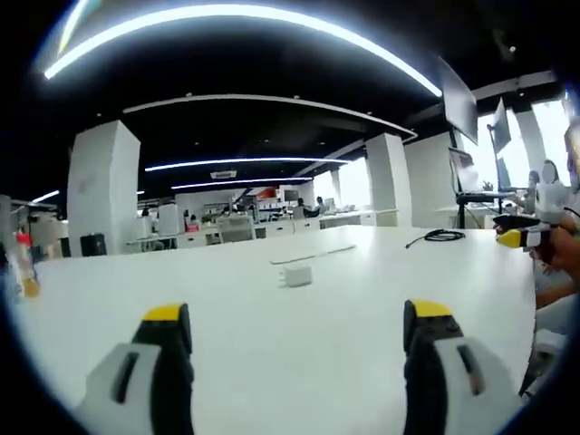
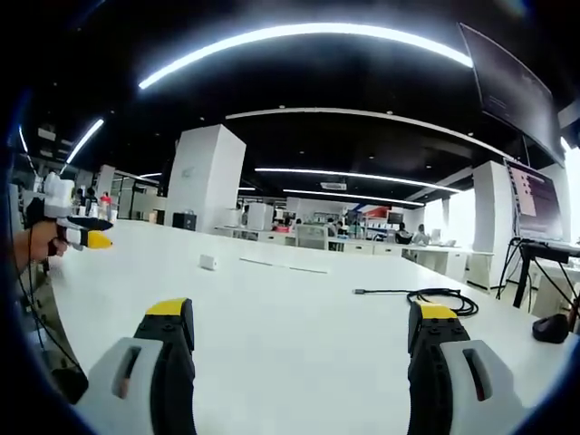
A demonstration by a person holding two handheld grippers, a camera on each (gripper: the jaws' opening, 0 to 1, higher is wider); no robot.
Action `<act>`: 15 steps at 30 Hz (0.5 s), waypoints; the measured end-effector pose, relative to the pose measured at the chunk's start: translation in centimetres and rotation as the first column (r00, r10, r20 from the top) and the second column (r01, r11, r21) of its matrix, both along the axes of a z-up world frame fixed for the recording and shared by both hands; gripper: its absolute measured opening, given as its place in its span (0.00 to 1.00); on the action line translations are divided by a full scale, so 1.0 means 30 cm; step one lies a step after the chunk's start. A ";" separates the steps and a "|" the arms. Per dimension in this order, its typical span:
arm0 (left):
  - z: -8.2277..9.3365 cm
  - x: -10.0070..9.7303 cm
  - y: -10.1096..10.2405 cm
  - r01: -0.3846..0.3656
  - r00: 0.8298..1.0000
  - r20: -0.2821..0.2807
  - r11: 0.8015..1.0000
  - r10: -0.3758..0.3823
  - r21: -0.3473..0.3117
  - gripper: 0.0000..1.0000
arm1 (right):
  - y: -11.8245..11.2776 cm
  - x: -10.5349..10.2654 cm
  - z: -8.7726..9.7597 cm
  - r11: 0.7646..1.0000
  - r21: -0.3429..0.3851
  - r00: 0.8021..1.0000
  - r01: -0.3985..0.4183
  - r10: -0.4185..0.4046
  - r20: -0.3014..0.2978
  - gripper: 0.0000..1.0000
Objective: Plug the desk Type‑C cable into the charger adapter.
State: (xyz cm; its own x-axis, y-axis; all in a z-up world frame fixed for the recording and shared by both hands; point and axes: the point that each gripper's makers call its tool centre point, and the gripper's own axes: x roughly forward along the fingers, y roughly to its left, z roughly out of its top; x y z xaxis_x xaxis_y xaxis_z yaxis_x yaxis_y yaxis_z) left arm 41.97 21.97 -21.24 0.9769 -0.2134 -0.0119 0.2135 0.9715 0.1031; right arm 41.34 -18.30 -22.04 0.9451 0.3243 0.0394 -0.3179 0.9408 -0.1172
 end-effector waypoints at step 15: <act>-0.032 0.159 -0.042 0.172 0.976 -0.155 0.980 -0.155 0.104 0.96 | 0.009 0.005 -0.013 1.000 -0.006 1.000 -0.008 0.008 -0.012 1.00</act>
State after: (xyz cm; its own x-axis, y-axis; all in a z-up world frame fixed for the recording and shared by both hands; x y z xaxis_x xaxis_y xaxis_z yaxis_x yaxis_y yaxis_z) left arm 46.74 20.71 -22.21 0.9149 -0.3588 -0.1849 0.3893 0.9054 0.1693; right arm 41.50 -18.02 -22.43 0.9428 0.3323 0.0258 -0.3272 0.9375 -0.1186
